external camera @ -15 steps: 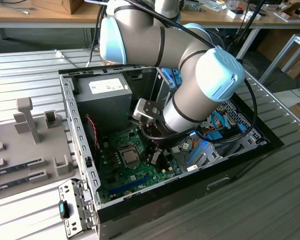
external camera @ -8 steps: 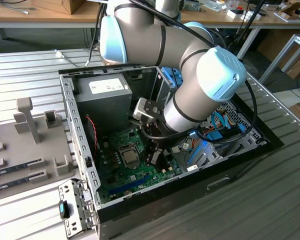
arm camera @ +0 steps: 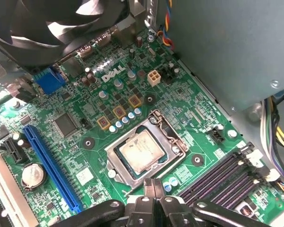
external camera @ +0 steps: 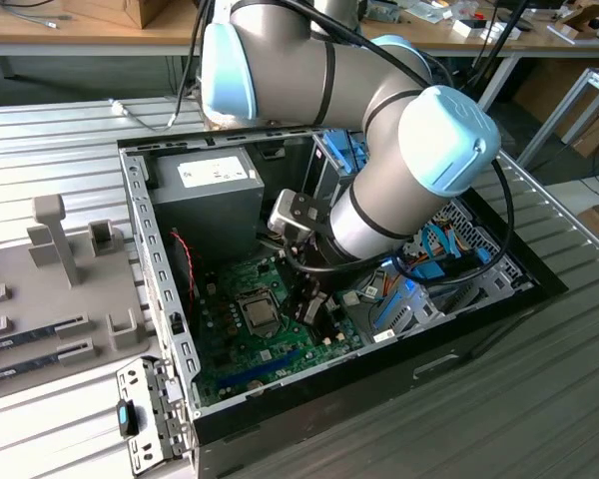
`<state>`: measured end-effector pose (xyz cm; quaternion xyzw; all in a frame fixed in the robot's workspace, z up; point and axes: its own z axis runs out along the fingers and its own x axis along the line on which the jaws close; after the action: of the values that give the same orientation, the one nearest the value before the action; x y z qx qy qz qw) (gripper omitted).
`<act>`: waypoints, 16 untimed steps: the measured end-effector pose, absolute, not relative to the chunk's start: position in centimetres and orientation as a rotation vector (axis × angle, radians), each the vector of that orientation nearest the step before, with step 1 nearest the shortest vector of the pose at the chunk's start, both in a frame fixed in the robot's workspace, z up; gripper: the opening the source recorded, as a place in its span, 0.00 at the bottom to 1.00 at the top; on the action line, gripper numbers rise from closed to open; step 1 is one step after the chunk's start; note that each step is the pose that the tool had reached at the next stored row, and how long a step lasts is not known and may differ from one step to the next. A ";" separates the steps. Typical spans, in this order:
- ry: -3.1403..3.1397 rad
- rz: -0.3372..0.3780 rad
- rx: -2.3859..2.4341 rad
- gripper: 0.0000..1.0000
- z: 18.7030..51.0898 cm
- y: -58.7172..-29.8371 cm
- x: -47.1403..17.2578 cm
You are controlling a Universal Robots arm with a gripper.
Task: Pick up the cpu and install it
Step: 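Install the first cpu locking lever, then install the second cpu locking lever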
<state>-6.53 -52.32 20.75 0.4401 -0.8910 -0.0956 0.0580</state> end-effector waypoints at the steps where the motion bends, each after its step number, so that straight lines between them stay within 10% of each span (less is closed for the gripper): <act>1: -2.700 -0.294 1.334 0.11 20.8 -52.3 -6.3; 16: -2.712 -0.414 1.356 0.11 22.4 -50.8 -5.6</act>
<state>-5.59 -50.84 22.39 0.4428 -0.8854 -0.1351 0.0409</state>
